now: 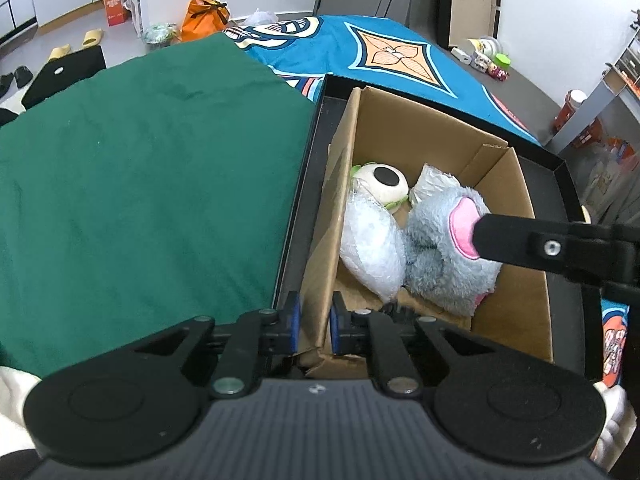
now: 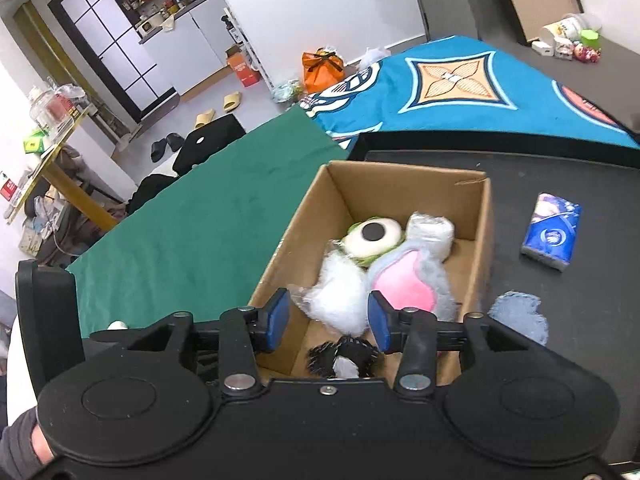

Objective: Organize soft objects
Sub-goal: 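Lower the right tool onto the blue denim cloth and grasp it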

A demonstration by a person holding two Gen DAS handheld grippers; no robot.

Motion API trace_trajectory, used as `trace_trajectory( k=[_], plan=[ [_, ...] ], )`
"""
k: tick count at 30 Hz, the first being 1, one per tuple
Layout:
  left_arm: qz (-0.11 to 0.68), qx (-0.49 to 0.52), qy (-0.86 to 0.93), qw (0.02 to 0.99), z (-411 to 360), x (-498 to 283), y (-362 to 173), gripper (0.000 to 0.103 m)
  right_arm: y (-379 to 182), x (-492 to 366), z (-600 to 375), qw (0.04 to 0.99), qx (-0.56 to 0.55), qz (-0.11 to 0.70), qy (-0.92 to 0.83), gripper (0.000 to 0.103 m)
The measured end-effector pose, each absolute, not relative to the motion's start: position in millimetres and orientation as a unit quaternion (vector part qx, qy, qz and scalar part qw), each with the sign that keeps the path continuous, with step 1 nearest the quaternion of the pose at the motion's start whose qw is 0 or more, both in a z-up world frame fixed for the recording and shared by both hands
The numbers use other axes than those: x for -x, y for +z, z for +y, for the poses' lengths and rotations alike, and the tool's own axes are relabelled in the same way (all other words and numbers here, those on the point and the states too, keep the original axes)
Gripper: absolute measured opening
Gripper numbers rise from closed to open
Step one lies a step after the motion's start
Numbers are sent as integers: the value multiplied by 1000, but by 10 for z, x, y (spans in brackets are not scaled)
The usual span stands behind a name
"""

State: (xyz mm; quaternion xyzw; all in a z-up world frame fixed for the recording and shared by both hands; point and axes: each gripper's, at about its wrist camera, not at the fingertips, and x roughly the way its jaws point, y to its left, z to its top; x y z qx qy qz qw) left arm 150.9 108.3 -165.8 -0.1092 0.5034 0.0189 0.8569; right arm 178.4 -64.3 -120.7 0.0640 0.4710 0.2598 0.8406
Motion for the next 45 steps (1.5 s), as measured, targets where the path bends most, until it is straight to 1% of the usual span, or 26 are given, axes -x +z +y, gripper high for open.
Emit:
trace_trajectory(
  k=[6,9,12,14,15,17,20,27,29,31,40,45],
  plan=[
    [509,105,30,854,1035,-1529,-1617,18,-1163,-1825,-843,849,-62,462,249,48],
    [511,100,34,853,993,-1549,-1596,22,-1144,-1852,-956,854,-60,456,242,51],
    [512,95,39,853,955,-1563,-1563,28,-1148,-1885,-1053,858,-56,451,240,52],
    [512,93,43,853,934,-1569,-1537,36,-1149,-1908,-1105,860,-51,447,241,55],
    [512,90,45,853,922,-1575,-1526,38,-1155,-1924,-1134,862,-48,444,241,56],
    [513,83,51,853,891,-1587,-1506,44,-1165,-1949,-1188,863,-44,441,243,56],
    [514,69,60,853,846,-1608,-1484,49,-1179,-2000,-1277,866,-43,436,242,57],
    [524,51,82,846,786,-1699,-1448,52,-1227,-2122,-1533,870,-48,427,242,60],
    [522,44,87,847,756,-1718,-1421,56,-1244,-2151,-1599,871,-47,425,240,60],
    [521,37,91,848,715,-1745,-1398,58,-1274,-2194,-1670,872,-46,426,238,61],
    [529,20,102,842,571,-1867,-1410,60,-1467,-2335,-1923,870,-40,435,229,62],
    [535,8,107,838,519,-1919,-1448,61,-1662,-2343,-2002,864,-53,446,229,62]
  ],
)
